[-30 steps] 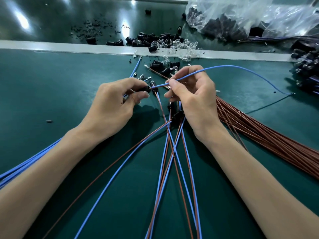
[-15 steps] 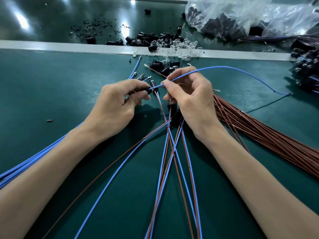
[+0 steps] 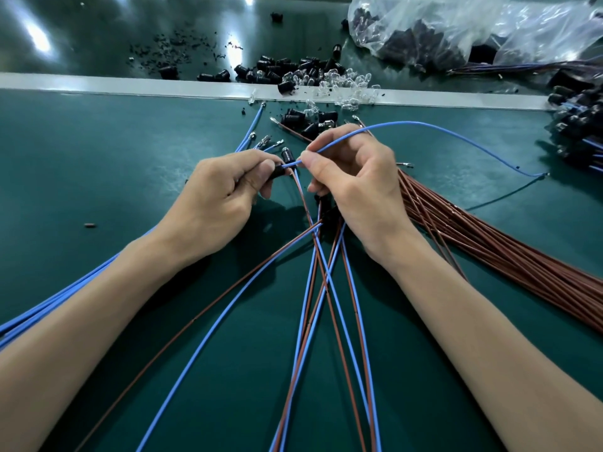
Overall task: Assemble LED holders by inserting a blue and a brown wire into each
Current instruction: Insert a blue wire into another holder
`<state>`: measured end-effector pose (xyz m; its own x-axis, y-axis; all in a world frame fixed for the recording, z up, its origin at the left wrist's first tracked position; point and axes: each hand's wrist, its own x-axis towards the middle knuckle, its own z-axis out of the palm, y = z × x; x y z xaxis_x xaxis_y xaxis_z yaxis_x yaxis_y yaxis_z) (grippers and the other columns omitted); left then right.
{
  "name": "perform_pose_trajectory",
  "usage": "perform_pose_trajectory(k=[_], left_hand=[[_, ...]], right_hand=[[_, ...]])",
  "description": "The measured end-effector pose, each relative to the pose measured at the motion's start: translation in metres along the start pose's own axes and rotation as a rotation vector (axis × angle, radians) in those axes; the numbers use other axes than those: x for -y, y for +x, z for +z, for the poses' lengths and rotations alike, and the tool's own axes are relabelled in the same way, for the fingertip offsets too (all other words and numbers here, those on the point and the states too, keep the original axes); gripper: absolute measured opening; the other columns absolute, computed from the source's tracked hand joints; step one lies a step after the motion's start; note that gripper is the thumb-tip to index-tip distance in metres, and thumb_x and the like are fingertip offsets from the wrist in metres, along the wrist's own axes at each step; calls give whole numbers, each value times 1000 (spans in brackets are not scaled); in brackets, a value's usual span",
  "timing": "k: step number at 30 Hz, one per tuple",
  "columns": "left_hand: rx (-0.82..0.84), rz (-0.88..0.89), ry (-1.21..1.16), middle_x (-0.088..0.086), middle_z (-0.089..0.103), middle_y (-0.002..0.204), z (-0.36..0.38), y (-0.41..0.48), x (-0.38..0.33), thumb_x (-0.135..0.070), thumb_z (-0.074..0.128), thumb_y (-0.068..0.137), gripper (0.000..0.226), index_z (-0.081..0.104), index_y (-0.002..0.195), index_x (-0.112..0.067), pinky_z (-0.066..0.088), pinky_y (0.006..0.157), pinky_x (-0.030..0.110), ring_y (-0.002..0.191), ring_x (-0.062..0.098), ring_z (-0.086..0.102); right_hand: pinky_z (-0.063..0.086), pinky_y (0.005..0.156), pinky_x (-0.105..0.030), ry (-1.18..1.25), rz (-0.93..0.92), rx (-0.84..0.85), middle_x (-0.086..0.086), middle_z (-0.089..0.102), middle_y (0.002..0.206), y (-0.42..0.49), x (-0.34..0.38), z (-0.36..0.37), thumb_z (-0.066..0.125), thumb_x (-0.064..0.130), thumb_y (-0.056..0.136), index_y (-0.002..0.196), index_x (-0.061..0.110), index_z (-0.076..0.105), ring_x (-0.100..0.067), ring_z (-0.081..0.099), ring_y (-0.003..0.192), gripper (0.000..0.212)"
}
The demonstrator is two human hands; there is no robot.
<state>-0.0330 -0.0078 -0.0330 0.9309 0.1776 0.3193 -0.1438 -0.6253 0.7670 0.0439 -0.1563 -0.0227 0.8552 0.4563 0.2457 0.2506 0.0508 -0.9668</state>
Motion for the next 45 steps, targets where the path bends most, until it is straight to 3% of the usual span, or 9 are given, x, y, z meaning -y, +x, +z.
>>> perform_pose_trajectory(k=[4, 8, 14, 19, 22, 27, 34, 40, 45], left_hand=[[32, 22, -20, -2, 51, 67, 0, 0, -1, -25, 42, 95, 29, 60, 89, -4, 39, 62, 37, 63, 27, 44], [42, 18, -55, -9, 57, 74, 0, 0, -5, -21, 54, 94, 13, 62, 102, -16, 35, 59, 9, 61, -3, 49], [-33, 2, -64, 5, 66, 83, 3, 0, -7, -14, 65, 87, 18, 61, 102, -21, 44, 65, 22, 73, 21, 56], [-42, -8, -73, -3, 64, 78, 2, 0, -6, -18, 65, 86, 12, 60, 93, -27, 45, 64, 17, 74, 22, 58], [-19, -12, -83, -2, 67, 79, 1, 0, -6, -32, 56, 85, 15, 62, 96, -23, 49, 69, 29, 74, 24, 59], [-5, -22, -112, -19, 65, 70, 1, 0, -2, -33, 48, 89, 15, 60, 94, -28, 47, 64, 23, 59, 6, 52], [-3, -13, -166, -9, 66, 76, 1, 0, -5, -32, 54, 85, 16, 59, 100, -29, 48, 65, 14, 63, 1, 56], [-25, -53, -180, -6, 71, 78, 1, -1, -8, -32, 64, 77, 22, 54, 97, -29, 47, 67, 27, 71, 22, 61], [-17, -67, -235, -14, 72, 77, 2, 0, -8, -31, 60, 80, 12, 55, 89, -26, 48, 63, 16, 58, 2, 58]], right_hand=[[49, 59, -24, -17, -9, -40, 10, 60, 66, 0, -2, 1, 66, 4, 86, 78, 20, 58, -4, 58, 51, 19], [49, 60, -24, -34, -12, -76, 11, 60, 69, 0, -2, 2, 65, 7, 87, 80, 21, 58, -2, 58, 52, 17], [51, 62, -32, -40, -13, -91, 9, 60, 70, 1, -3, 1, 63, 6, 87, 80, 22, 57, -3, 57, 50, 18], [49, 59, -25, -5, 0, -49, 9, 61, 70, 1, -2, 0, 64, 6, 87, 80, 19, 59, -4, 58, 50, 15], [48, 58, -23, 20, -1, -52, 8, 61, 70, 1, -2, 0, 63, 5, 87, 80, 19, 59, -4, 57, 50, 16], [47, 56, -27, 47, -17, -99, 3, 59, 73, 1, -2, 1, 62, 5, 88, 80, 20, 57, -7, 55, 47, 18], [47, 55, -22, -18, -8, -51, 11, 59, 66, -1, -3, 3, 64, 5, 87, 79, 22, 57, -7, 58, 47, 20], [50, 60, -32, -16, -9, -97, 4, 60, 73, 2, -1, 0, 62, 4, 89, 81, 21, 56, -7, 57, 49, 19], [50, 60, -30, -1, -12, -68, 3, 61, 75, 1, -1, 0, 64, 6, 87, 79, 21, 58, -8, 58, 49, 18]])
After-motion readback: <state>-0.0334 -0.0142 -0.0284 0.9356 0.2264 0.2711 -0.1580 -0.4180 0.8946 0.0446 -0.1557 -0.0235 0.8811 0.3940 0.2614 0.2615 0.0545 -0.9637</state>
